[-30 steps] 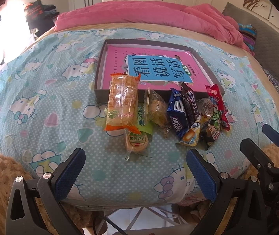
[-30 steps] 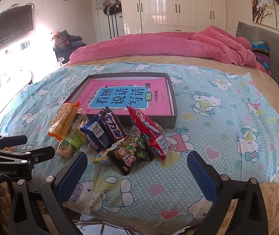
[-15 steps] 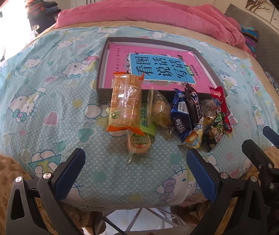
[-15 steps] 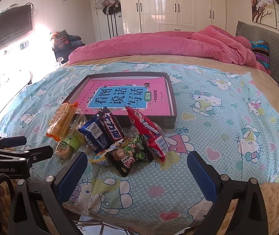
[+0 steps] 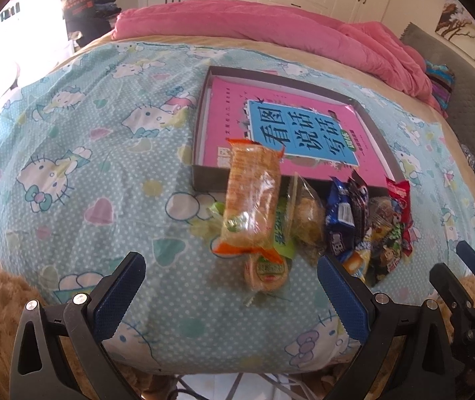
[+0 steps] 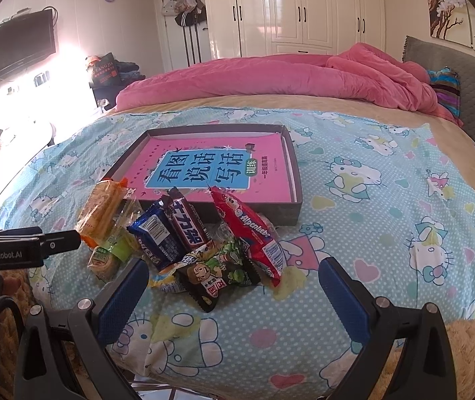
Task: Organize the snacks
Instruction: 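Grasp the orange bread pastry with left tool while right tool grasps red wafer stick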
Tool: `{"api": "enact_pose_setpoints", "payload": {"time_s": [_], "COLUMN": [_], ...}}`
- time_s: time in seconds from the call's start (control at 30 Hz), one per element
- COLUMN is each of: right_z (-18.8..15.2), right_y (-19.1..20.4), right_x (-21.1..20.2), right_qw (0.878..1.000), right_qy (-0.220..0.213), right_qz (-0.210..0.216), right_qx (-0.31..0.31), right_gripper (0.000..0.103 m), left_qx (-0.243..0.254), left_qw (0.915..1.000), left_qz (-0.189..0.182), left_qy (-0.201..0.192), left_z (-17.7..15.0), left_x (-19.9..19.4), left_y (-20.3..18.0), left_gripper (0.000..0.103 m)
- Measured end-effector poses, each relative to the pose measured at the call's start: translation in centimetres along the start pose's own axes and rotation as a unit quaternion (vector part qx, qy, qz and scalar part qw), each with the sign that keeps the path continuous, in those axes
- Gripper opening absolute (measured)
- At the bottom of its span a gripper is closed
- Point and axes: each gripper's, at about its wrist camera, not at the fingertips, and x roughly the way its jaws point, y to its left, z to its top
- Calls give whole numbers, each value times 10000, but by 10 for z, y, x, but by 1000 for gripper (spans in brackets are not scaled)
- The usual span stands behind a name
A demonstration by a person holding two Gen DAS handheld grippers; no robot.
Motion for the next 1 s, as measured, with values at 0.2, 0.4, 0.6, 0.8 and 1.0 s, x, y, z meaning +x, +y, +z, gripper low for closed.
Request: {"api": "enact_pose_setpoints", "payload": {"time_s": [0.2, 0.4, 0.6, 0.8, 1.0], "right_z": [7, 18, 27, 33, 38], "right_y": [-8, -19, -17, -5, -4], "right_x": [8, 28, 49, 61, 76], "right_qw": [10000, 9998, 9992, 9974, 9966], "right_qy": [-40, 47, 250, 250, 320], "right_qz": [2, -171, 19, 164, 217], "right_qx": [13, -101, -308, -657, -724], "right_gripper": [103, 103, 96, 76, 57], "left_qx": [-78, -72, -96, -52, -43], "left_qw": [10000, 10000, 9999, 9997, 9995], "left_qz": [-8, -7, -72, -217, -313], "left_qy": [-7, -44, -46, -67, -1], "left_z": [15, 28, 33, 36, 41], "left_x": [13, 25, 33, 36, 44], "left_y": [8, 12, 14, 12, 11], "left_gripper": [103, 103, 103, 103, 101]}}
